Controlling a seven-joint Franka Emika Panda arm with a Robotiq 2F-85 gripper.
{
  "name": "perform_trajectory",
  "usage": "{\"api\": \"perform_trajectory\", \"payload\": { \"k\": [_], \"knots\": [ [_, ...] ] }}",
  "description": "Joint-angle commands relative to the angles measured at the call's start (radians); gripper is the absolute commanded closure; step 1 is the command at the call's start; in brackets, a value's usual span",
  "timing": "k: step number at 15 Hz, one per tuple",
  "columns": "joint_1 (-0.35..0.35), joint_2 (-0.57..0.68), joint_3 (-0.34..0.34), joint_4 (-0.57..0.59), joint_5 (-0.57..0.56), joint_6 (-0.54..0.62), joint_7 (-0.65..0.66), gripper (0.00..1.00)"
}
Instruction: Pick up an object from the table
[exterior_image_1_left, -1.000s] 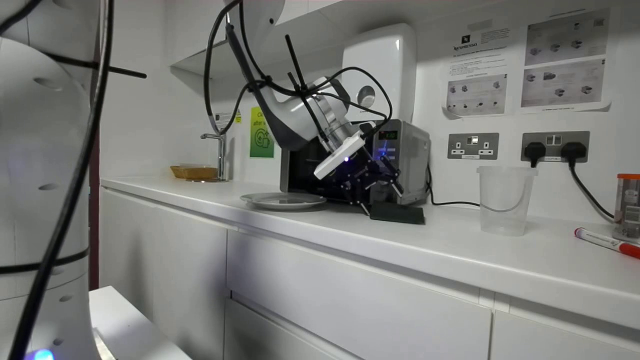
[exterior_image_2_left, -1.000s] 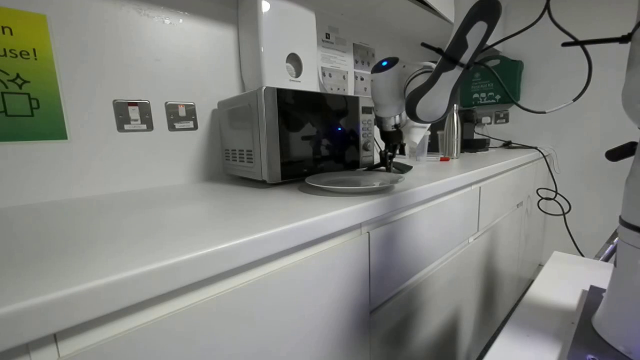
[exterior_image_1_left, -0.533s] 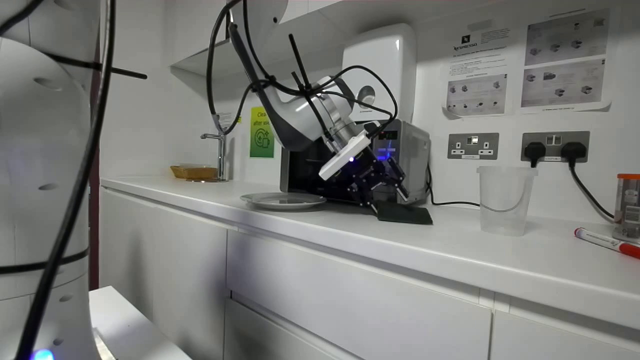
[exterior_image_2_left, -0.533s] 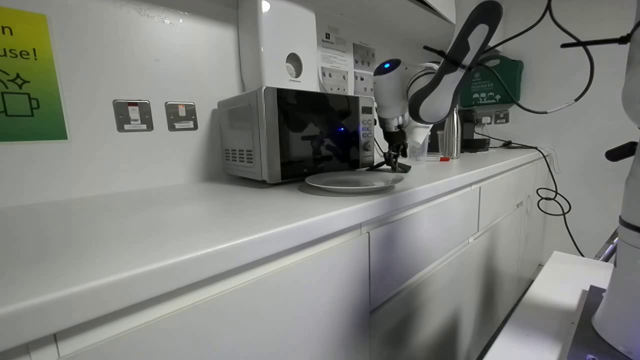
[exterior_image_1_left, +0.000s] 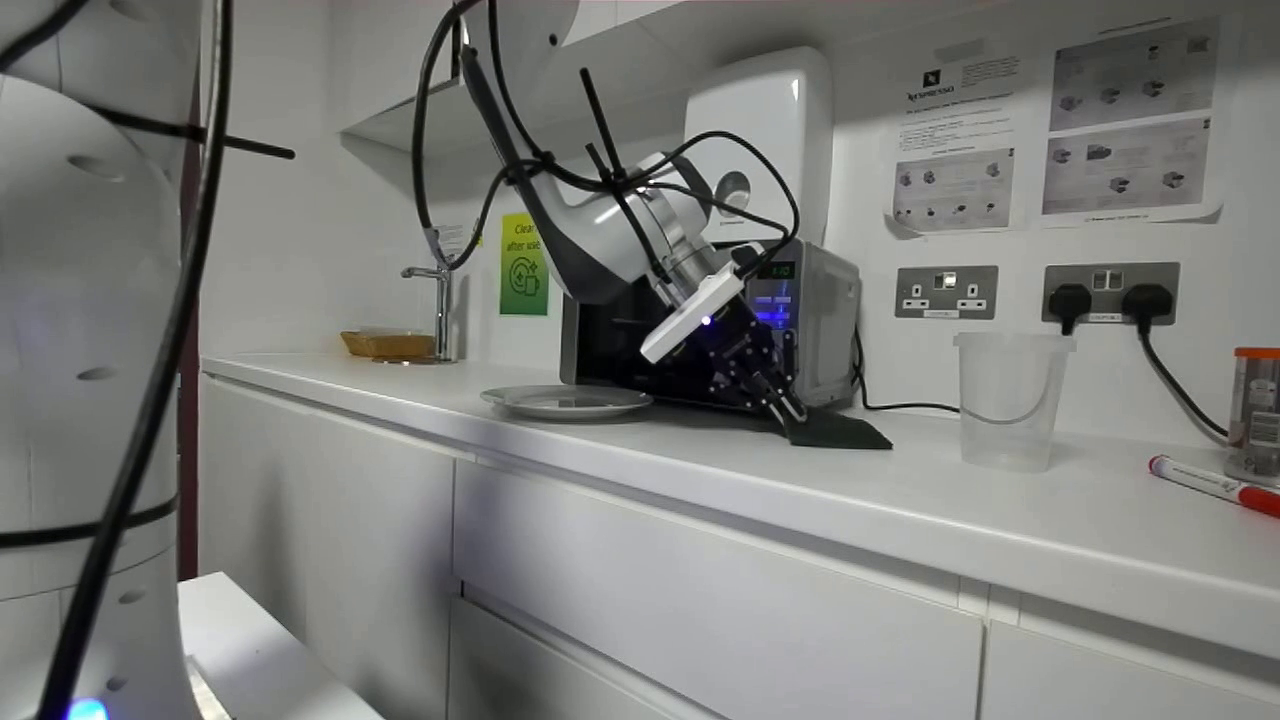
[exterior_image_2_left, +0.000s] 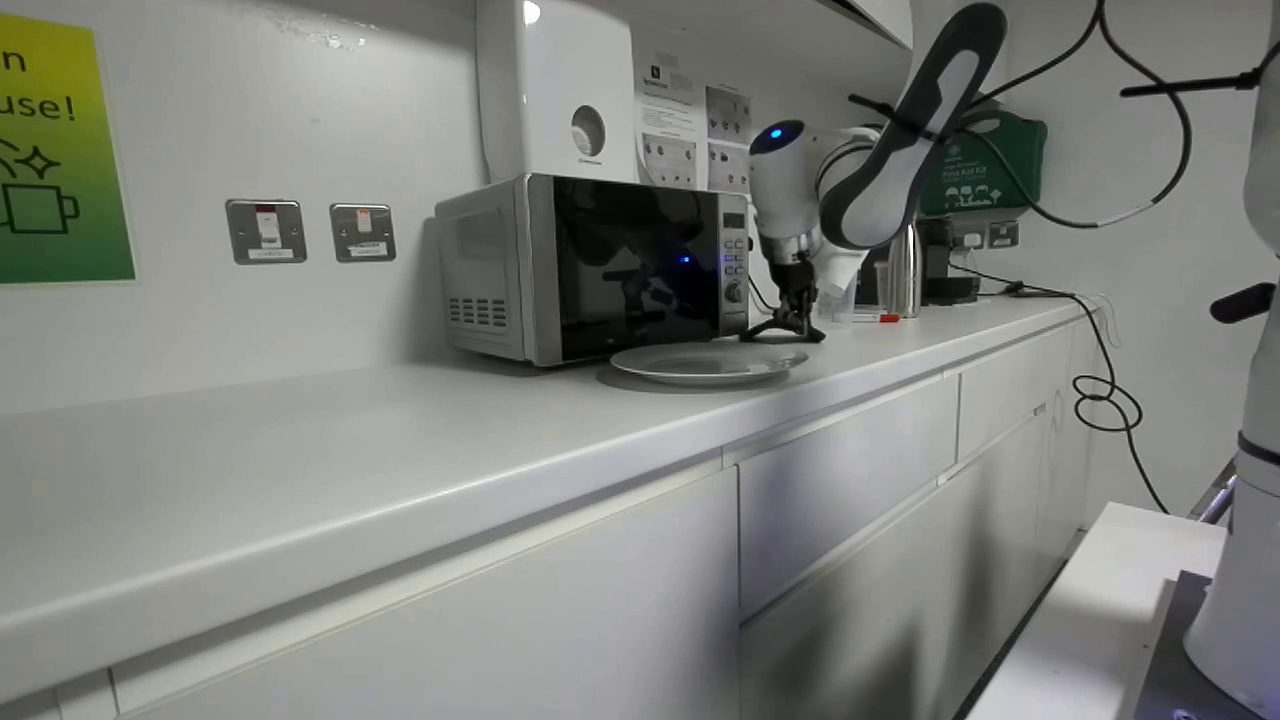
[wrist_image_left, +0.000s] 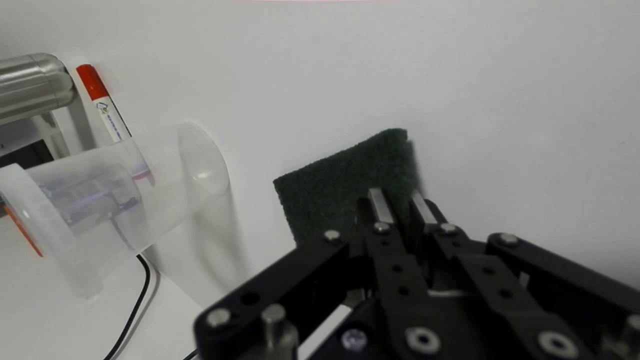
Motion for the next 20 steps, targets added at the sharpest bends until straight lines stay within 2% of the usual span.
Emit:
{"api": "perform_trajectory", "payload": {
  "k": [1, 3, 11, 20],
  "knots": [
    [0.015, 0.02, -0.017, 0.028, -0.038, -0.018, 0.048, 1.0],
    [0.015, 0.014, -0.016, 0.023, -0.02, -0.021, 0.04, 0.99],
    [0.021, -0.086, -0.001, -0.023, 0.233, -0.022, -0.085, 0.99],
    [0.047, -0.212, 0.027, -0.071, 0.419, -0.04, -0.218, 0.99]
  ]
}}
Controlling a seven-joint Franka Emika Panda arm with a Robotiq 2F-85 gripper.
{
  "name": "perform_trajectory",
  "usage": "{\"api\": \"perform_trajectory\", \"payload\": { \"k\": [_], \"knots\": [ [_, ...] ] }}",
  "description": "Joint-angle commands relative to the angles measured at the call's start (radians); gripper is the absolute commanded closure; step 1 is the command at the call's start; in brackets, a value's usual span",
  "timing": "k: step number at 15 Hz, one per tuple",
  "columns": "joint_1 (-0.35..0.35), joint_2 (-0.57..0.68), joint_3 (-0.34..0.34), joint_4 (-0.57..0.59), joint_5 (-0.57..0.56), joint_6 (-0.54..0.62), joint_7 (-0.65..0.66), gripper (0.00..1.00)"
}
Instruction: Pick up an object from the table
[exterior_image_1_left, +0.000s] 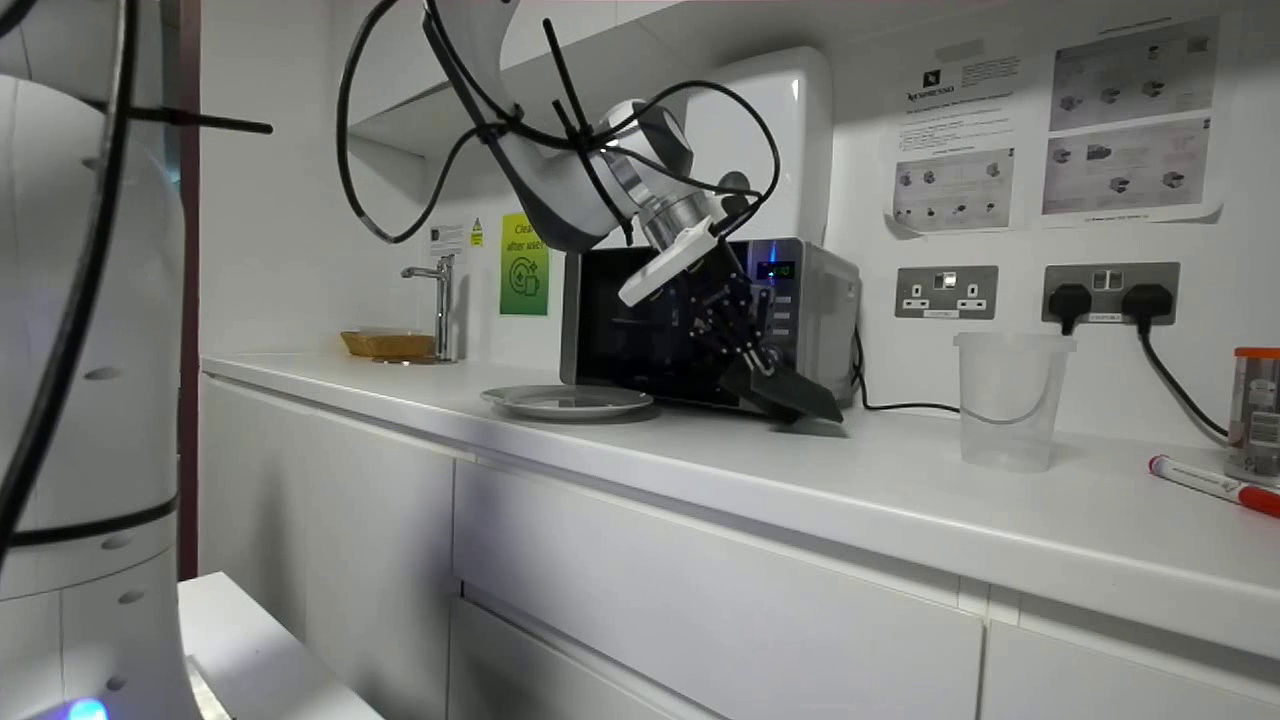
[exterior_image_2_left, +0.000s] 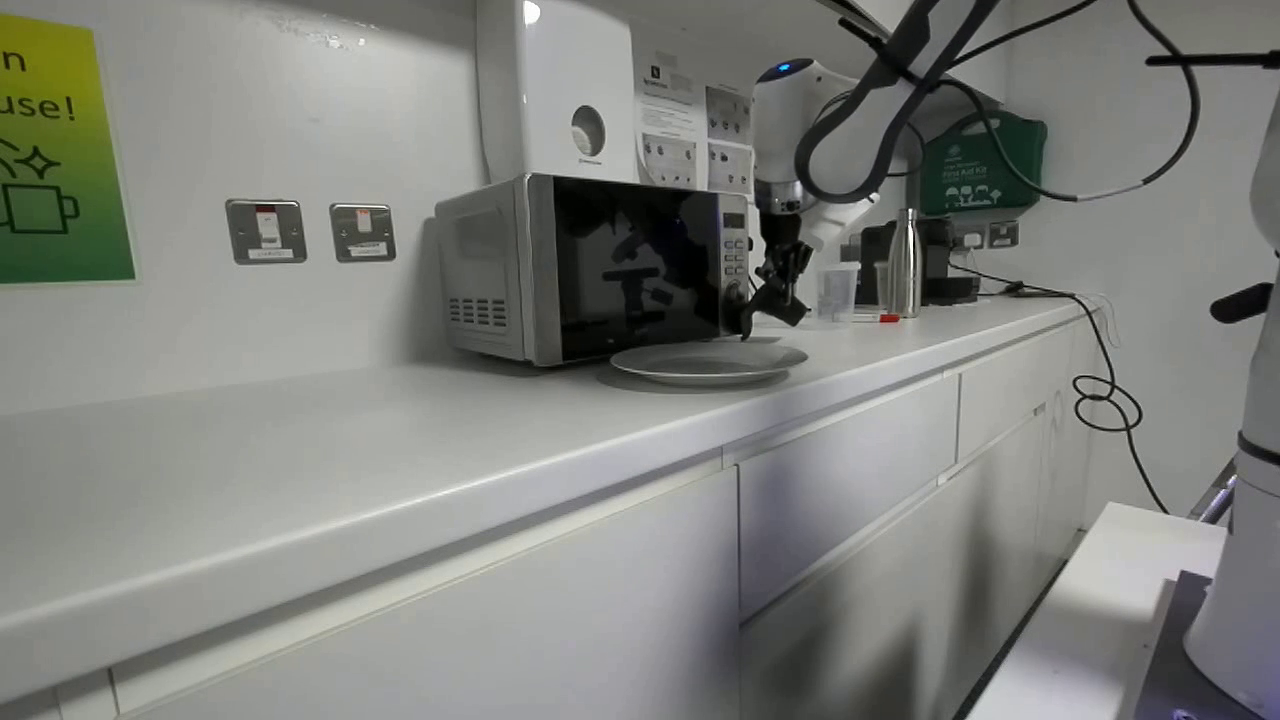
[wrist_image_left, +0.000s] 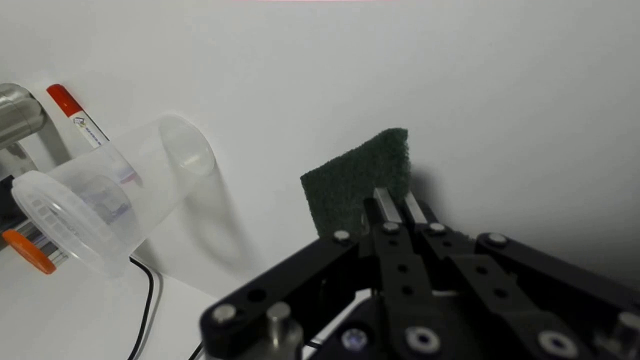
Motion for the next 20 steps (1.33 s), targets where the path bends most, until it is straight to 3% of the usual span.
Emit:
{"api": "perform_trajectory", "payload": {
  "k": [1, 9, 20],
  "knots": [
    [0.02, -0.081, 0.018, -0.051, 0.101, -0.036, -0.088, 0.99],
    [0.053, -0.173, 0.07, -0.122, 0.297, -0.085, -0.238, 0.99],
    [0.103, -0.276, 0.124, -0.164, 0.42, -0.181, -0.351, 0.99]
  ]
}}
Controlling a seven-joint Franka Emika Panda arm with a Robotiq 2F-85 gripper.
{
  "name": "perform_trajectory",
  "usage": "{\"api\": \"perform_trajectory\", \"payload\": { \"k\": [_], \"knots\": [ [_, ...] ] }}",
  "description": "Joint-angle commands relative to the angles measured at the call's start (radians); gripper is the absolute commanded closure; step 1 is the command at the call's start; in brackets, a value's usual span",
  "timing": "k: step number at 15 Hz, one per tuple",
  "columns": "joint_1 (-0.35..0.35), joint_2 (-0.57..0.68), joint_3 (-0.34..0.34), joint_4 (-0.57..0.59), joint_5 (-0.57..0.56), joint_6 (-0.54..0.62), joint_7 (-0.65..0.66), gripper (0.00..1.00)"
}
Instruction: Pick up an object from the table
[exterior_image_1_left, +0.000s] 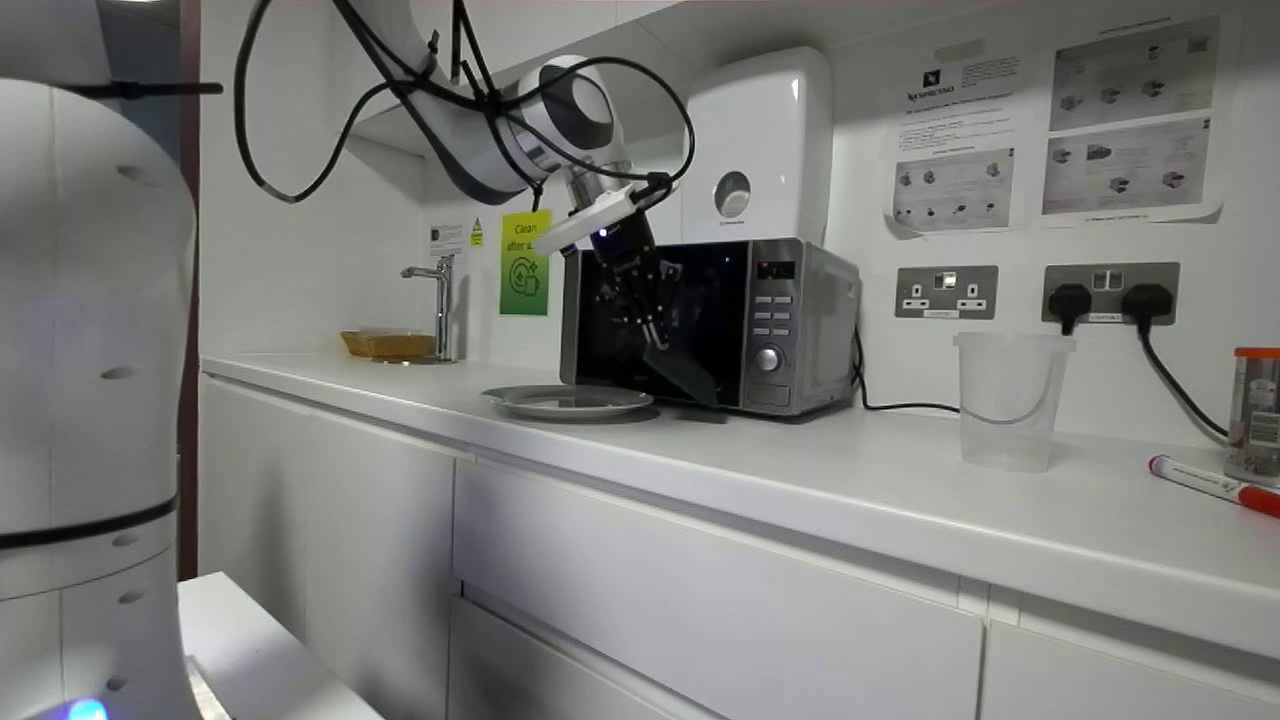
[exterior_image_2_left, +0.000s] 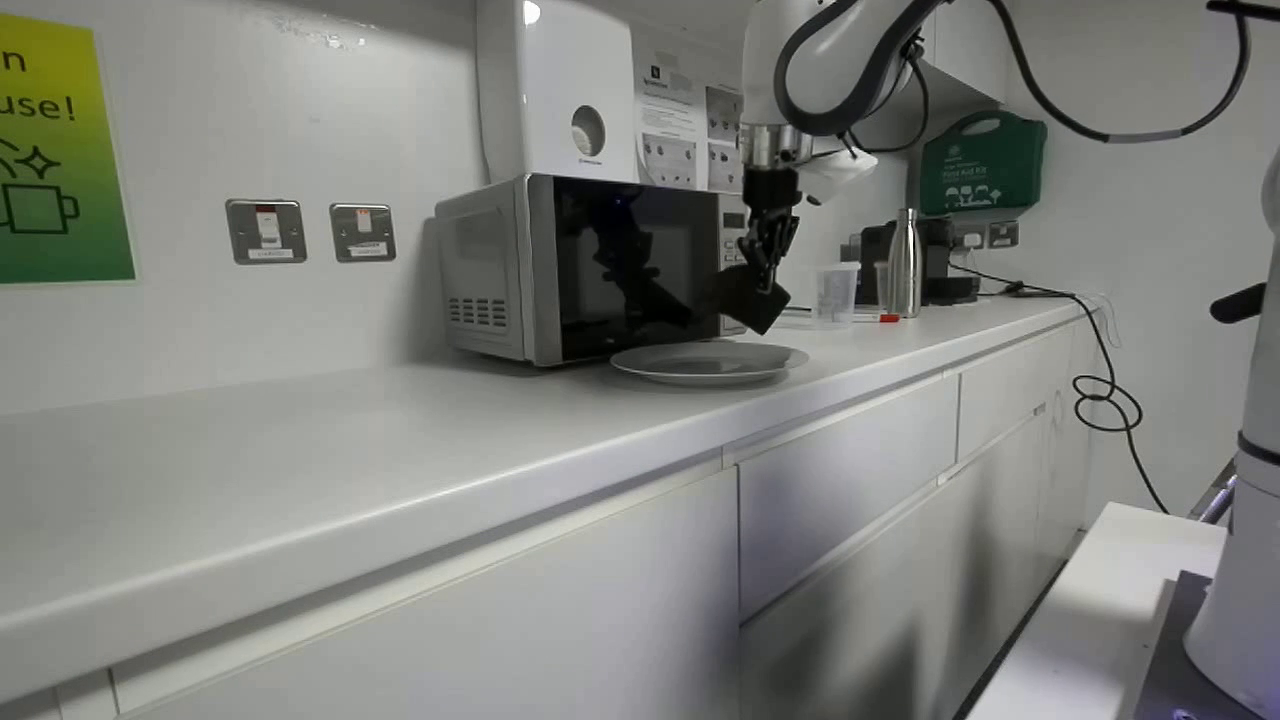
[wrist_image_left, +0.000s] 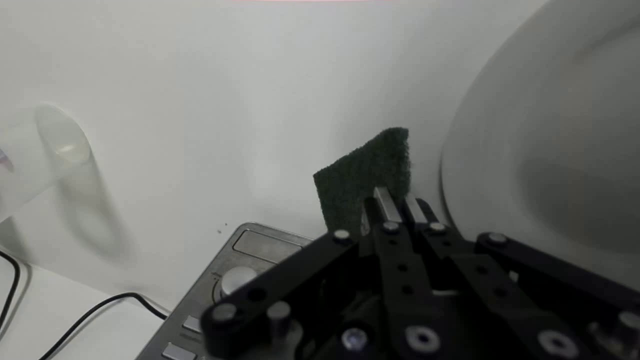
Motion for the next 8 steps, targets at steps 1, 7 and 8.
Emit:
{"api": "perform_trajectory", "payload": {
  "k": [1, 7, 8],
  "knots": [
    [0.027, -0.054, 0.018, -0.039, 0.062, -0.043, -0.055, 0.99],
    [0.081, -0.072, 0.038, -0.067, 0.146, -0.067, -0.086, 0.99],
    [0.09, -0.073, 0.04, -0.07, 0.163, -0.074, -0.093, 0.99]
  ]
}}
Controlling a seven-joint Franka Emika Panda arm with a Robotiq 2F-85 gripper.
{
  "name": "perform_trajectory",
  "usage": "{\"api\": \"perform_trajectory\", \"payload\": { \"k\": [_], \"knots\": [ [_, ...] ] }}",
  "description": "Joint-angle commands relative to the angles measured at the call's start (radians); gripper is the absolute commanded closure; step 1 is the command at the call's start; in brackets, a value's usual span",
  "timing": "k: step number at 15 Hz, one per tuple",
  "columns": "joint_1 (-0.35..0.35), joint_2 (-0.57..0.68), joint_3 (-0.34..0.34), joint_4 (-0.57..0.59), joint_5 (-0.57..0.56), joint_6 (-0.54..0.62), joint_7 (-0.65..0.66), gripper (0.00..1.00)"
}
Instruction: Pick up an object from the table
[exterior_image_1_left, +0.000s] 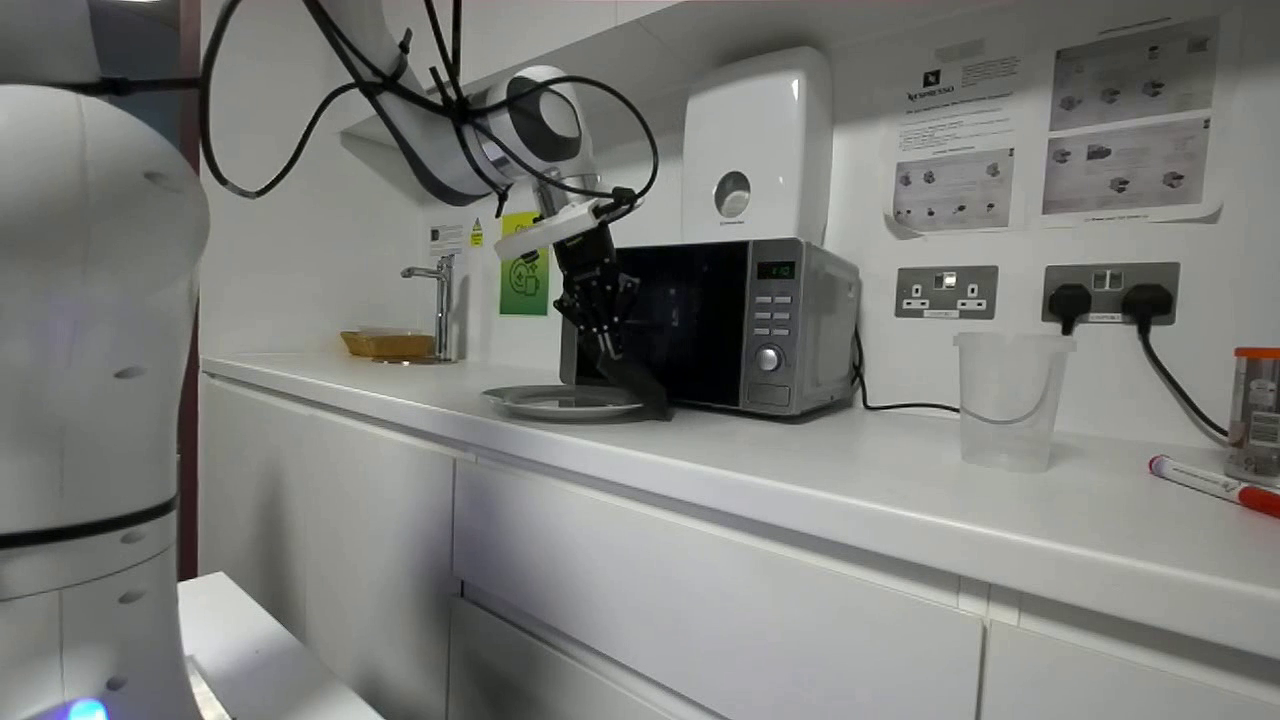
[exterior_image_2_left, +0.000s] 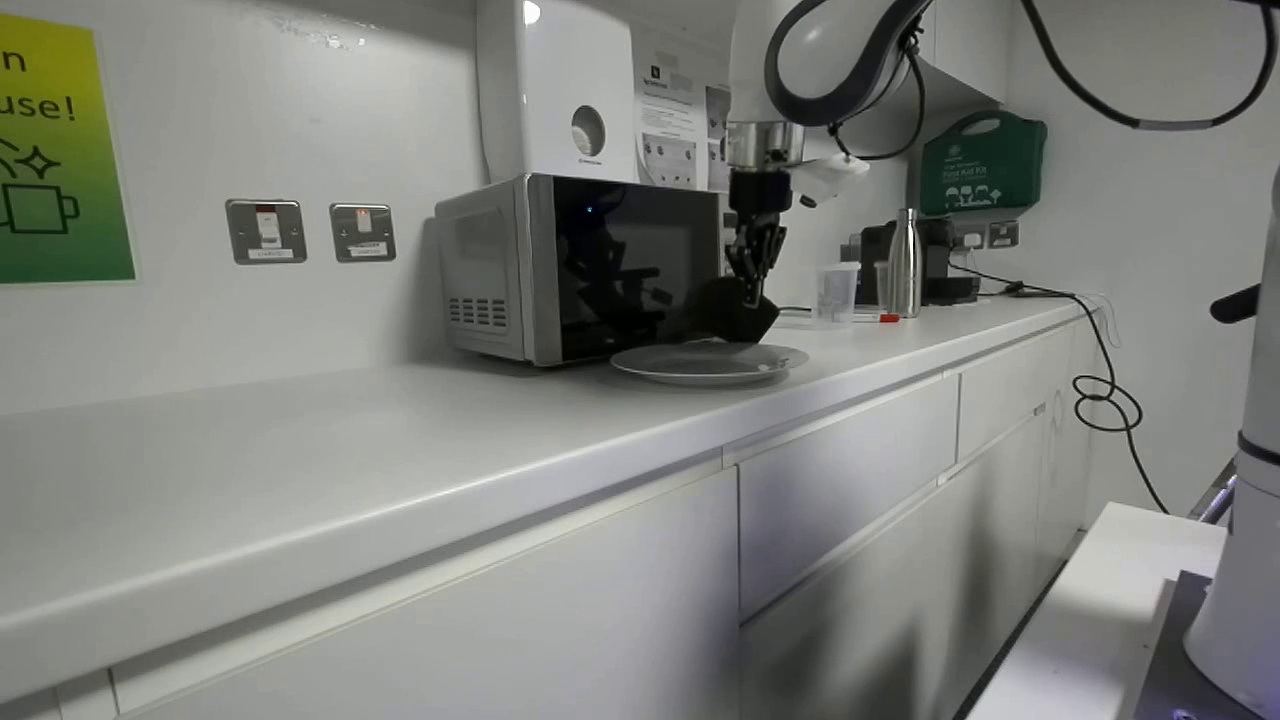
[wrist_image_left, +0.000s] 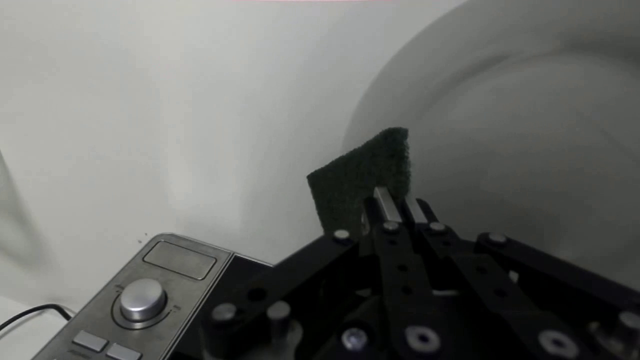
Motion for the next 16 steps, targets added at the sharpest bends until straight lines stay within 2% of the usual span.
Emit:
{"api": "perform_trajectory", "payload": {
  "k": [1, 6, 16],
  "knots": [
    [0.031, -0.043, 0.005, -0.027, 0.083, -0.056, -0.068, 0.99],
    [0.064, -0.029, -0.003, -0.052, 0.189, -0.115, -0.118, 0.99],
    [0.076, -0.01, -0.043, -0.063, 0.431, -0.239, -0.229, 0.99]
  ]
}}
